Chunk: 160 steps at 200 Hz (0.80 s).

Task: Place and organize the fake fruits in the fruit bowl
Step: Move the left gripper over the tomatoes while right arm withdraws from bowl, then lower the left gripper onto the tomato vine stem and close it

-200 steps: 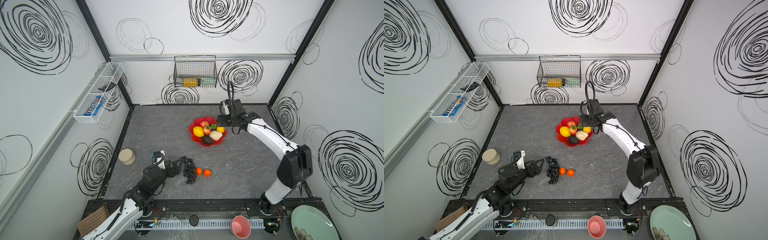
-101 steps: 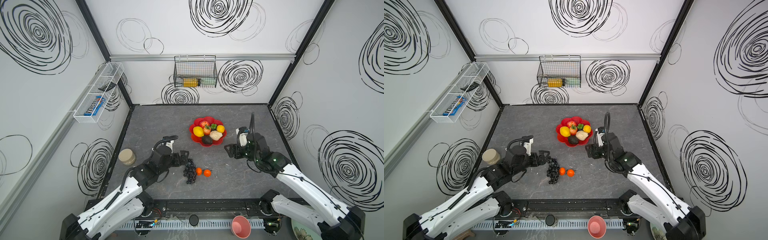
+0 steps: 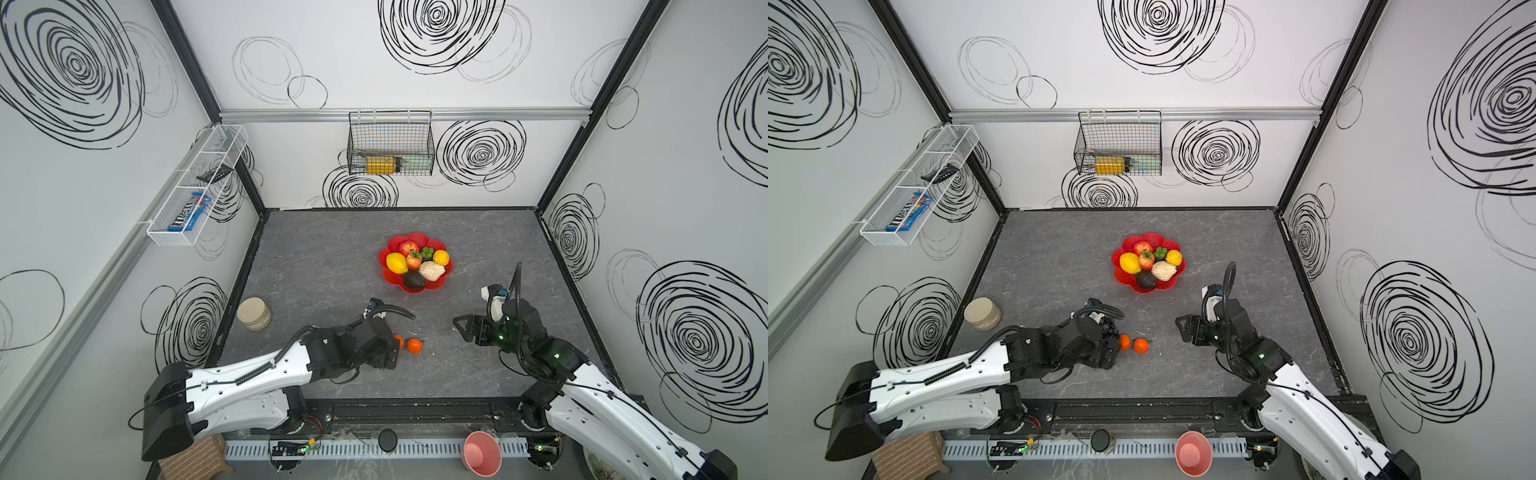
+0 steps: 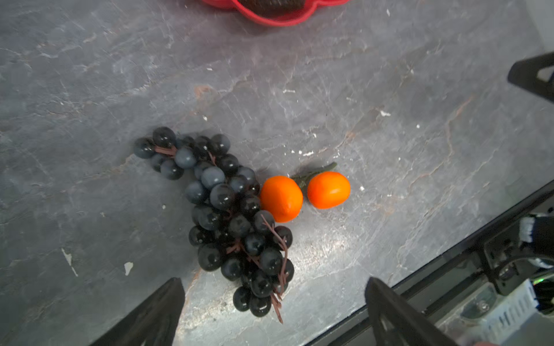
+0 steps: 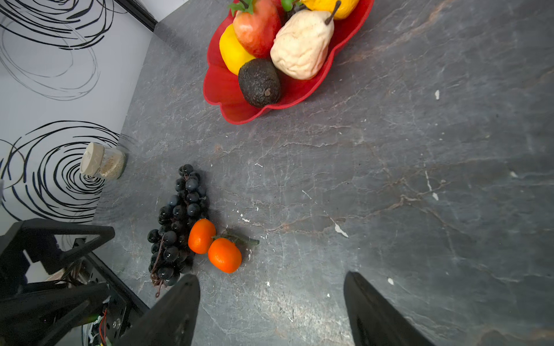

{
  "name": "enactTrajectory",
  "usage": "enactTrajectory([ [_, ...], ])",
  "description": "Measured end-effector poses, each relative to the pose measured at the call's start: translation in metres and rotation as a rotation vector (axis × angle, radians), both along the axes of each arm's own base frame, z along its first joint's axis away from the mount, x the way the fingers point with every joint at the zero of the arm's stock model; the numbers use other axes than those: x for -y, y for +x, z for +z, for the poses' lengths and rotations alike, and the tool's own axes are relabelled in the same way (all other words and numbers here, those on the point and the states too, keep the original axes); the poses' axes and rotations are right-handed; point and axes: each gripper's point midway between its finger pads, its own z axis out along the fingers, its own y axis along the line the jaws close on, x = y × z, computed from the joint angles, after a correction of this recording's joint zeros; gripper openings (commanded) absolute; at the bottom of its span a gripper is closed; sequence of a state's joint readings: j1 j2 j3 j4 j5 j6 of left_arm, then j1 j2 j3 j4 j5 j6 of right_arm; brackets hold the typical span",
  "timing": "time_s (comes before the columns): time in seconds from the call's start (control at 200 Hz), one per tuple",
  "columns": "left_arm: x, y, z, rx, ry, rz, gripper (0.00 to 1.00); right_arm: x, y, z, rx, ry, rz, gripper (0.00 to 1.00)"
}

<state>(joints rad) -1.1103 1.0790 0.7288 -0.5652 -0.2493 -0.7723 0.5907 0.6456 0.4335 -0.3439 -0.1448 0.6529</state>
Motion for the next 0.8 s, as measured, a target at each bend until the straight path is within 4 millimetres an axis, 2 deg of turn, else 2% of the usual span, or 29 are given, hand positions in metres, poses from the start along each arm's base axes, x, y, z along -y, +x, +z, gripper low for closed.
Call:
enactTrajectory([
  [0.085, 0.012, -0.002, 0.001, 0.003, 0.043, -0.027, 0.98, -0.001, -0.001, -0.001, 0.000, 0.012, 0.003, 0.80],
  [0.25, 0.052, 0.002, 0.015, 0.034, 0.079, -0.088, 0.93, 0.000, -0.003, -0.004, -0.004, 0.025, -0.003, 0.80],
  [0.35, 0.072, 0.005, 0.017, 0.044, 0.106, -0.124, 0.92, 0.002, -0.003, 0.004, 0.025, 0.041, -0.017, 0.80],
  [0.63, 0.102, 0.011, -0.010, 0.021, 0.262, -0.237, 0.87, 0.025, -0.006, 0.043, 0.170, 0.122, -0.121, 0.80],
  [0.801, 0.111, 0.012, -0.024, 0.005, 0.332, -0.284, 0.86, 0.034, -0.008, 0.049, 0.197, 0.133, -0.161, 0.80],
])
